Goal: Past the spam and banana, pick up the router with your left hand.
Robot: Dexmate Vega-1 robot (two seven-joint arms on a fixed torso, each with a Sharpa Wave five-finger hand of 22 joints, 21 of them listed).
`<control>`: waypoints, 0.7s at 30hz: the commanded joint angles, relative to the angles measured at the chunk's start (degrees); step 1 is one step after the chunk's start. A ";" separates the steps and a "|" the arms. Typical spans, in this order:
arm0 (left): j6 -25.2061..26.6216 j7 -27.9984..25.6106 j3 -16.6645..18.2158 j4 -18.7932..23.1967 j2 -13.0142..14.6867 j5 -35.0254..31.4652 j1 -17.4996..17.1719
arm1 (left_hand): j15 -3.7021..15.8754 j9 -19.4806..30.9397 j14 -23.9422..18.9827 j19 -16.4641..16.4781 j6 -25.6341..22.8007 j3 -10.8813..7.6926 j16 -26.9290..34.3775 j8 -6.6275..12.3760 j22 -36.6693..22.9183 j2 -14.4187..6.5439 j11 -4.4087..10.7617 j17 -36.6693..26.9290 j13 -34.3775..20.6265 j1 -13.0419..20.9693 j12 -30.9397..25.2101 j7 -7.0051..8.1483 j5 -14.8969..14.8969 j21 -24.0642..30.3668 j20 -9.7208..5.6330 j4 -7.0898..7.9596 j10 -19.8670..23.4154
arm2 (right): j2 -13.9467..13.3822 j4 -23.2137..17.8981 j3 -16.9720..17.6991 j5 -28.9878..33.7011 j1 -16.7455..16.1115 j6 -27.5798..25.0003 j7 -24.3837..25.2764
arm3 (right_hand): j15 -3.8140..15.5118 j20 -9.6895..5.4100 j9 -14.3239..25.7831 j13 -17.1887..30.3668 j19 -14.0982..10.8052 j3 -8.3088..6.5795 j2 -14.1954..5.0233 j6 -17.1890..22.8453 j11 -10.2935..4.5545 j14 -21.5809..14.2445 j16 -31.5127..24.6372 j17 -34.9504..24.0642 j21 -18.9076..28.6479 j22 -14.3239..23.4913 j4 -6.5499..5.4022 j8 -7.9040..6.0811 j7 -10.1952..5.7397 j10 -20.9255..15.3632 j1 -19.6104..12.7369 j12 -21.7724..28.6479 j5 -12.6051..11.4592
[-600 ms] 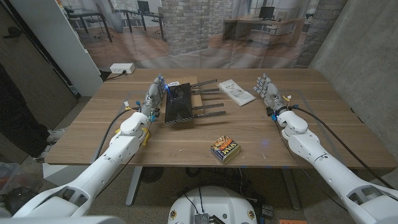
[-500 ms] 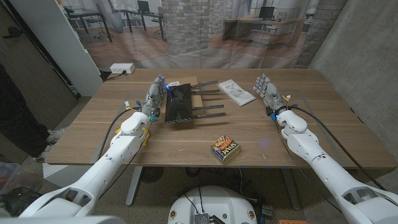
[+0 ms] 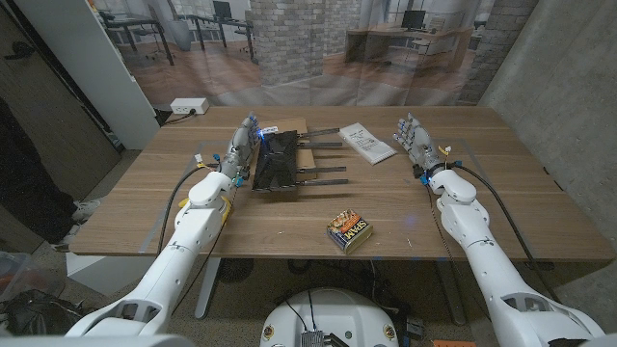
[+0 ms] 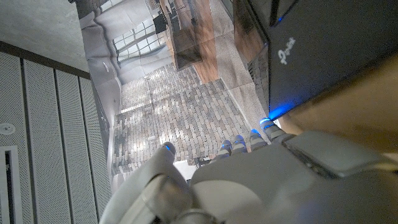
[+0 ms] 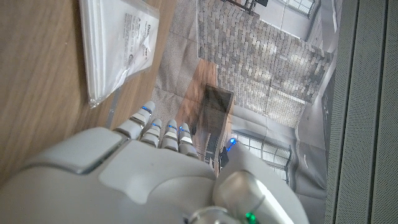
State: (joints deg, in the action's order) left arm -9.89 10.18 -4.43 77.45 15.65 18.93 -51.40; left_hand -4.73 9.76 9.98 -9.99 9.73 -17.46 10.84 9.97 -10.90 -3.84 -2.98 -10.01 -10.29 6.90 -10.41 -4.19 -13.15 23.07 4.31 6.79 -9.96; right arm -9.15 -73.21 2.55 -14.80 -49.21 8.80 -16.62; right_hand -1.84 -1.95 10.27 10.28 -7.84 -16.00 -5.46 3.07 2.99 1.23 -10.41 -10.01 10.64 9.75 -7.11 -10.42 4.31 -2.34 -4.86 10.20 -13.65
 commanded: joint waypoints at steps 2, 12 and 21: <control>1.63 3.12 6.24 4.32 -5.74 -8.30 -1.62 | -0.41 0.07 9.17 -5.15 9.51 0.00 0.23 0.32 -0.12 1.00 -0.38 -0.09 -0.26 0.35 -0.59 -0.31 -0.13 -0.15 -0.13 -0.74 -8.72 | 6.25 0.86 7.07 7.80 1.23 -1.49 -5.58 | -0.41 0.05 0.21 0.12 -0.38 -0.35 -0.75 0.05 0.55 -0.15 -0.38 -0.18 0.42 0.10 0.02 -0.42 0.39 0.15 0.07 0.46 -0.38; 1.84 3.14 8.23 7.07 -8.06 -11.77 -2.81 | -1.03 0.09 8.79 -4.89 9.36 0.64 0.37 0.49 -0.08 2.45 -0.99 -0.12 -0.30 0.93 -0.76 -0.29 -0.13 -0.40 0.72 -1.71 -8.37 | 7.73 1.11 8.91 9.67 1.75 -1.60 -6.91 | -0.40 0.07 0.21 0.12 -0.41 -0.31 -0.68 0.06 0.51 -0.15 -0.38 -0.18 0.43 0.10 0.01 -0.43 0.40 0.17 0.13 0.45 -0.38; 2.34 3.34 9.06 9.48 -9.07 -14.14 -3.73 | -1.26 0.11 8.34 -4.35 9.20 0.95 0.50 0.56 -0.08 3.13 -1.62 -0.15 -0.33 1.35 -0.93 -0.44 -0.16 -0.41 1.01 -2.28 -7.93 | 8.31 1.10 9.72 10.44 1.86 -1.61 -7.70 | -0.42 0.03 0.21 0.12 -0.42 -0.29 -0.65 0.03 0.58 -0.15 -0.38 -0.18 0.43 0.10 0.01 -0.43 0.40 0.15 0.18 0.46 -0.38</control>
State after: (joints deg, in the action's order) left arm -8.17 13.22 2.93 83.82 8.46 8.22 -53.93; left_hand -5.63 9.75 9.67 -10.10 9.73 -16.43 10.83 10.19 -10.94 -1.13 -4.21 -10.00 -10.55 8.10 -11.03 -4.18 -13.14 22.83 4.84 4.81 -9.98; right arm -2.06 -72.22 10.79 -5.96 -47.63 7.35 -22.87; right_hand -1.84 -1.95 10.27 10.27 -7.84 -16.00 -5.46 3.07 2.99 1.23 -10.41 -10.00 10.64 9.74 -7.11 -10.42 4.30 -2.34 -4.86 10.20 -13.65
